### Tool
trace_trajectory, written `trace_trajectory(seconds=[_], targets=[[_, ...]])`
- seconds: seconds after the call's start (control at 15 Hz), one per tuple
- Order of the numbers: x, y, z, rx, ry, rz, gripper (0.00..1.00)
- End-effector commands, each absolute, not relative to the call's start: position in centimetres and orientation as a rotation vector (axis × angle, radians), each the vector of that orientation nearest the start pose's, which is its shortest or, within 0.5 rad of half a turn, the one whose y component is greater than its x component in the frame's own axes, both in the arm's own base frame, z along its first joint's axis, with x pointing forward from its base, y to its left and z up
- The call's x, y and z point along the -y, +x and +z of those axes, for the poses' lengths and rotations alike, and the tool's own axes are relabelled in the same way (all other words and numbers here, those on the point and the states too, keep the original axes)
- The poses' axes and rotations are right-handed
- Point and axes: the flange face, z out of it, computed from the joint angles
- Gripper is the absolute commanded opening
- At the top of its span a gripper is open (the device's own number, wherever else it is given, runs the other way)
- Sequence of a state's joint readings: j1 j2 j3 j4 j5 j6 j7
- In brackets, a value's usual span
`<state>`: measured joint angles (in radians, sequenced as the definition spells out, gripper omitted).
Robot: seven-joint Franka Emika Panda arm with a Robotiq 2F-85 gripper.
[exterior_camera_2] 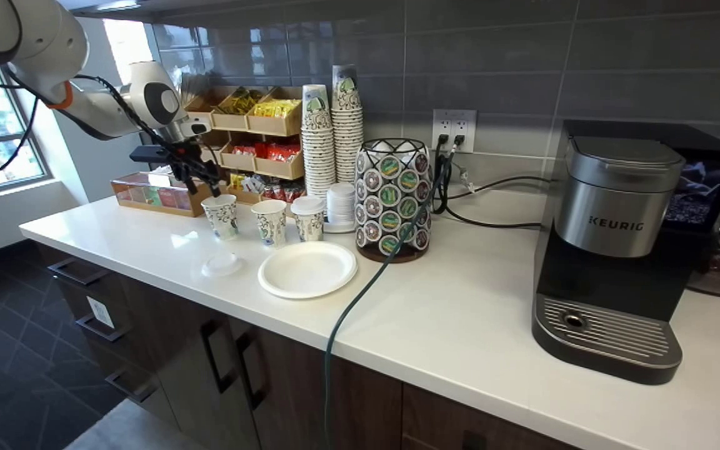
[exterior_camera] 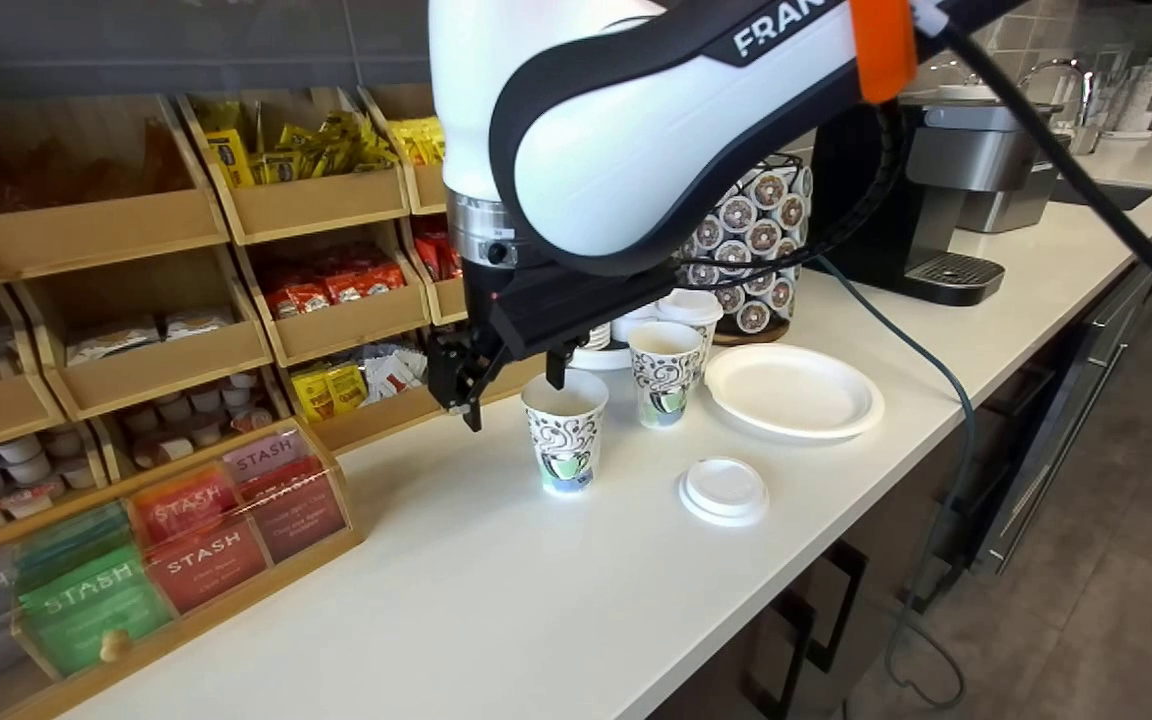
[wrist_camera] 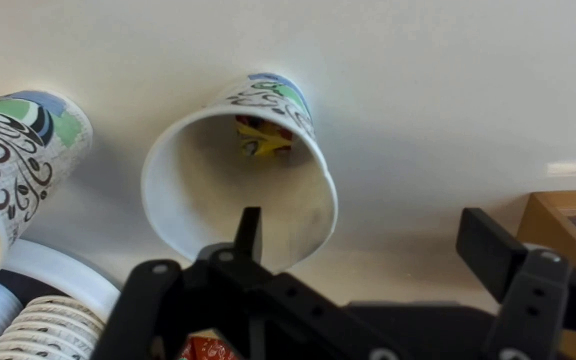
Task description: Pick up the leftmost paper cup and pour its contents into the paper cup to the immediate right, put the paper cup back on the kitchen counter
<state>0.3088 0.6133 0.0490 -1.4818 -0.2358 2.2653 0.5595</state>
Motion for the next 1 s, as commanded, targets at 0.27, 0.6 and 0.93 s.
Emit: trace_trajectory(seconds=[0.27,0.6,0.93], targets=[[-24.8,69.4,32.8,-0.165,-3.165,-0.244,0.53],[-24.1,69.5,33.0,-0.188,-3.196,-0.21,0.31],[-23.5,69.7,32.6,-0.186,-3.204,-0.2,0.0]])
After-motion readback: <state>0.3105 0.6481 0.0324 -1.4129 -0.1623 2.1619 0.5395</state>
